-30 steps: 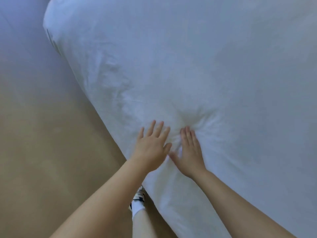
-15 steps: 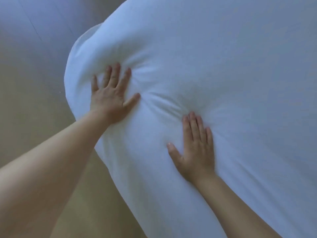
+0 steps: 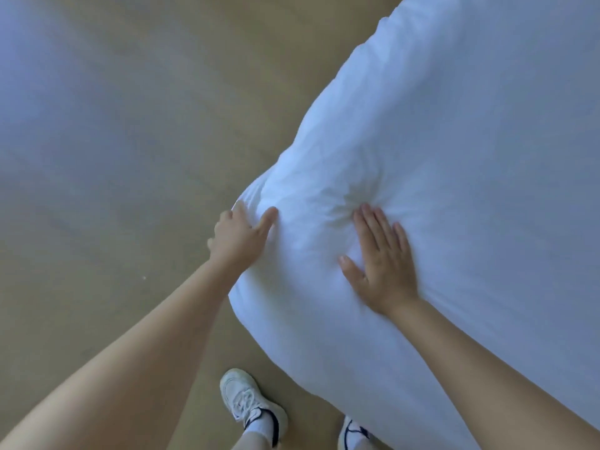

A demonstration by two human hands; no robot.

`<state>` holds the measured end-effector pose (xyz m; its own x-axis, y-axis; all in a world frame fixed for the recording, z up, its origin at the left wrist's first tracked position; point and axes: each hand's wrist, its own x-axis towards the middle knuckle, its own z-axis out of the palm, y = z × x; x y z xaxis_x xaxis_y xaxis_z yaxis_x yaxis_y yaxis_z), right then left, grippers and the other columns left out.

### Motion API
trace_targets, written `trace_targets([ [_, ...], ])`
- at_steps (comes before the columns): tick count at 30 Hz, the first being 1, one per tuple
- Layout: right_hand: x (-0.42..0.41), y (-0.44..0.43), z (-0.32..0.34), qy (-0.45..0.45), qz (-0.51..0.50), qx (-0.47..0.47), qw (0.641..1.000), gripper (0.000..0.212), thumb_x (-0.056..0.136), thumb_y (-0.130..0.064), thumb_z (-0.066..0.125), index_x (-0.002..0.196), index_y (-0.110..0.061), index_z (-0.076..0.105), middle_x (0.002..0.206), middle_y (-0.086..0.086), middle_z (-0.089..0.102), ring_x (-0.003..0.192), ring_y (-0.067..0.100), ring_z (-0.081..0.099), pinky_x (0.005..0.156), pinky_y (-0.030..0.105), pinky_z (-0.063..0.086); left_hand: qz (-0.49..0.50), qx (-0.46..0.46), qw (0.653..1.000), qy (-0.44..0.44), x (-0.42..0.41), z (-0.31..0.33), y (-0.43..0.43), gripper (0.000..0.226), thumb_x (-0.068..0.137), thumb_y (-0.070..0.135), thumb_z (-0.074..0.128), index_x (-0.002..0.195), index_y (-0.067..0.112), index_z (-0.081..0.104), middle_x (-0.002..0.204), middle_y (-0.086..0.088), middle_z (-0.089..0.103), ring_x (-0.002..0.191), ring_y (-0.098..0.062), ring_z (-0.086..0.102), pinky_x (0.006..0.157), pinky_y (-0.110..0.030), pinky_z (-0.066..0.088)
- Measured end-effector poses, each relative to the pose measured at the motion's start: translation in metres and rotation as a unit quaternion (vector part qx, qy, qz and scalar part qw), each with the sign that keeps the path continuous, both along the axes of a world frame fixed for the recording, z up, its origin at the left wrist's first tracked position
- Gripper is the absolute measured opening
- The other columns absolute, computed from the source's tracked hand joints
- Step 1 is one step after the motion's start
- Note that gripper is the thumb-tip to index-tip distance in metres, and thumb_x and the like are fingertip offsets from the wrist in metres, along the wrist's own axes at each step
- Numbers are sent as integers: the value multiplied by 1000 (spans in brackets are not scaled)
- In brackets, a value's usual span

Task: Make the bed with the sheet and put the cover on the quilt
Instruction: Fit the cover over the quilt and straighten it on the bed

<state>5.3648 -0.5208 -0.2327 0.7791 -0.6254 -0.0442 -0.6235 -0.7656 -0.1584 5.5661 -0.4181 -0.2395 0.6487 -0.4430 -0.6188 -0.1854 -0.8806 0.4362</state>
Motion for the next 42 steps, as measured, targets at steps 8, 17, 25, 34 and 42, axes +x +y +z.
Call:
trace_targets([
  [8,19,-3,13,-8,-46,22,999,64,85,-45,41,138,-10,35,145,12,43,136,22,29,112,34,13,42,-154,976,148,40,15,-79,50,98,49,32,70,12,49,69,-1,48,73,-21,46,60,-31,34],
  [17,55,-6,4,-46,-134,-14,990,57,85,-41,43,130,-7,44,136,15,50,131,28,37,107,40,23,82,27,956,281,81,-27,-54,30,92,38,47,74,15,51,77,3,49,68,-15,44,63,-27,35],
  [25,72,16,6,-7,-204,-13,979,67,86,-51,38,134,-4,38,139,21,45,133,32,32,110,45,17,44,97,945,310,88,-58,-7,16,84,20,52,71,11,49,73,-5,37,65,-19,29,53,-25,23],
  [34,142,67,-17,34,-360,-76,929,85,75,-66,44,137,-9,32,141,23,42,134,30,26,108,51,15,193,-14,938,287,109,-69,-2,39,93,20,38,59,21,18,58,5,18,54,-13,17,50,-27,18],
  [42,140,71,-31,76,-343,-92,932,92,67,-59,53,139,-3,39,145,23,36,135,33,25,109,54,12,26,130,897,422,70,-148,-9,22,91,23,44,76,9,52,69,-2,49,64,-21,40,66,-28,34],
])
